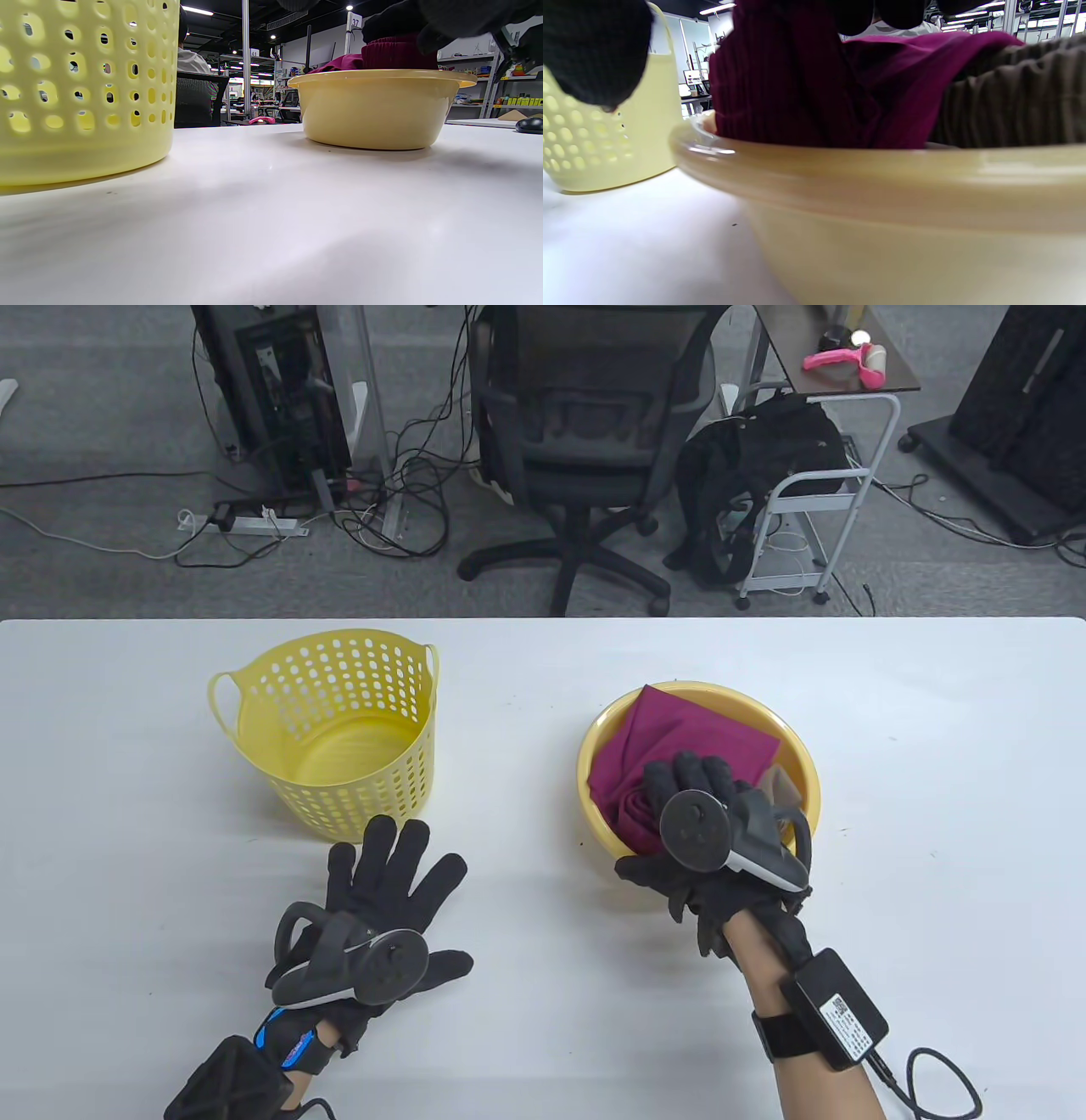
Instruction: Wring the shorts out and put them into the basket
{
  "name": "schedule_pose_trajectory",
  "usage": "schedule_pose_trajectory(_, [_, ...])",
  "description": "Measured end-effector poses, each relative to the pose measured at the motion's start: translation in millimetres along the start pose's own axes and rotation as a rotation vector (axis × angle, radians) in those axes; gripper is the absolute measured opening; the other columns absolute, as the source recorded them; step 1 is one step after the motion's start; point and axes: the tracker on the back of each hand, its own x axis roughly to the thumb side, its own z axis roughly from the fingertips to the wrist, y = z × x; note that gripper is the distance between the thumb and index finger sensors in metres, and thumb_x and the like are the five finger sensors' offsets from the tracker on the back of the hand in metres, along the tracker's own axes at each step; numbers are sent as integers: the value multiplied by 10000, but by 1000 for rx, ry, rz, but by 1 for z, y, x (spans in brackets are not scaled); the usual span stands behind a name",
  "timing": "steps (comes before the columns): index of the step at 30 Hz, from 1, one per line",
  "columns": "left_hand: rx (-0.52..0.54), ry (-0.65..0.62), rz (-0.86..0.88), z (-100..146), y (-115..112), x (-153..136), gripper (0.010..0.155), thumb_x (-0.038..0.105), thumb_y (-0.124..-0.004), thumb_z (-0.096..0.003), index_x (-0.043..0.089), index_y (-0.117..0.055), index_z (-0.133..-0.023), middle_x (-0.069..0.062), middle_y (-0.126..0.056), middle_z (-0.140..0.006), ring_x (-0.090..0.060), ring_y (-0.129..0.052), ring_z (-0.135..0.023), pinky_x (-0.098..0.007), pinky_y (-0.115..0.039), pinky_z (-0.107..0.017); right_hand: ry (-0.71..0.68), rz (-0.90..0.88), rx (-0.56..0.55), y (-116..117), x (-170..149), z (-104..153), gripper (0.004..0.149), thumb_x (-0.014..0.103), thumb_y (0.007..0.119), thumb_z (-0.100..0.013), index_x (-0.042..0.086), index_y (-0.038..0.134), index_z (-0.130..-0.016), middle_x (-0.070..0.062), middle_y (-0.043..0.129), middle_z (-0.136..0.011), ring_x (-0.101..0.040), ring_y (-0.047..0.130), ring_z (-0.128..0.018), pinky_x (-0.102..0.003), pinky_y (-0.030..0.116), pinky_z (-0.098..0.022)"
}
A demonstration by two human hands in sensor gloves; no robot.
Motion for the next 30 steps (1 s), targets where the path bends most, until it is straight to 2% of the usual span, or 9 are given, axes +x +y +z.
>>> schedule_pose_trajectory(6, [0, 0, 0, 0, 0, 0, 946, 749, -656, -464, 245, -330, -1195, -310, -141, -1256, -675, -156, -1096, -857, -278, -637, 26, 27, 20, 1, -10, -9, 1049, 725, 809, -413, 38, 430, -1108, -276, 413, -1124, -566, 487, -981, -669, 523, -688])
schedule_pose_trajectory(9, [1, 3, -3, 0, 0, 0, 946, 749, -658, -463, 244, -333, -1195, -311, -144, -1256, -674, -157, -1097, -857, -280, -637, 28, 38, 35, 1, -11, -12, 1002, 698, 827, -420, 26, 498, -1086, -259, 474, -1110, -553, 529, -968, -653, 540, -687])
schedule_pose_trajectory(19, [-4, 9, -3, 0, 0, -1, 942, 747, -658, -465, 244, -338, -1194, -312, -142, -1255, -673, -158, -1096, -855, -281, -639, -11, 56, -2, 4, -8, -13, 856, 630, 847, -437, 88, 595, -1050, -220, 550, -1089, -517, 587, -952, -623, 569, -690])
schedule_pose_trajectory(30, [2, 15, -3, 1, 0, -2, 940, 747, -658, -463, 247, -340, -1193, -308, -141, -1255, -673, -157, -1096, -855, -282, -639, -72, 88, -79, 1, 11, -3, 723, 512, 901, -443, 119, 661, -1001, -184, 636, -1049, -467, 674, -924, -574, 633, -683])
